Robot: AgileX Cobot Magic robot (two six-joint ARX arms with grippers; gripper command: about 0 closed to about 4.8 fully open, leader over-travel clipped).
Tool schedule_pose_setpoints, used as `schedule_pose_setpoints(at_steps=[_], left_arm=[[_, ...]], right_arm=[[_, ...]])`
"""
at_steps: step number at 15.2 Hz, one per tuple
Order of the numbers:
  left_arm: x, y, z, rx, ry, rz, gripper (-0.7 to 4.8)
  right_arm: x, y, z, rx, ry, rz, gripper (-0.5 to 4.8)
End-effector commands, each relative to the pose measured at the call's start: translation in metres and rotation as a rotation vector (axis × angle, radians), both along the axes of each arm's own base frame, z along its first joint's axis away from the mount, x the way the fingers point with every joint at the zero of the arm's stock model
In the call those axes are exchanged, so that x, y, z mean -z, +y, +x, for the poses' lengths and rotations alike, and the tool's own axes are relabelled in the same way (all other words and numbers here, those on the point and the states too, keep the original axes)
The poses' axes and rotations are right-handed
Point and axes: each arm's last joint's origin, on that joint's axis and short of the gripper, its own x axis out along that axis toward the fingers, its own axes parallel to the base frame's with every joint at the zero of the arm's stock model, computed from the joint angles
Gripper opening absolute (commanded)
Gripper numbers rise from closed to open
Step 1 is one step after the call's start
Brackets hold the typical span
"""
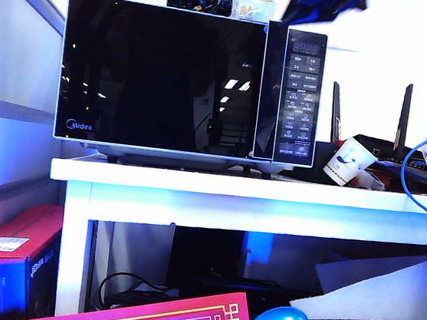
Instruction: Open the microwave door, place the box of snacks from the top of the microwave inside, then close the microwave door.
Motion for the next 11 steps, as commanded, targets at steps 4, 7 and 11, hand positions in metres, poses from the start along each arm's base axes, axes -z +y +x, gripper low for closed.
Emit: schedule_pose_setpoints(at_steps=[4,7,11], left_arm=[[-0.004,0.001,-0.001,0.0,-0.029,-0.007,-0.06],[-0.004,0.001,-0.001,0.001,-0.029,-0.008,-0.06],[-0.003,0.001,-0.001,0.001,-0.028,-0.007,-0.06]], right_arm=[[0.046,0.021,-0.011,0.27,-0.246,0.144,0.13],[0.06,0.025,-0.003,0.252,-0.217,0.144,4.3],[0.079,0.031,0.009,0.253,-0.237,0.167,3.83]])
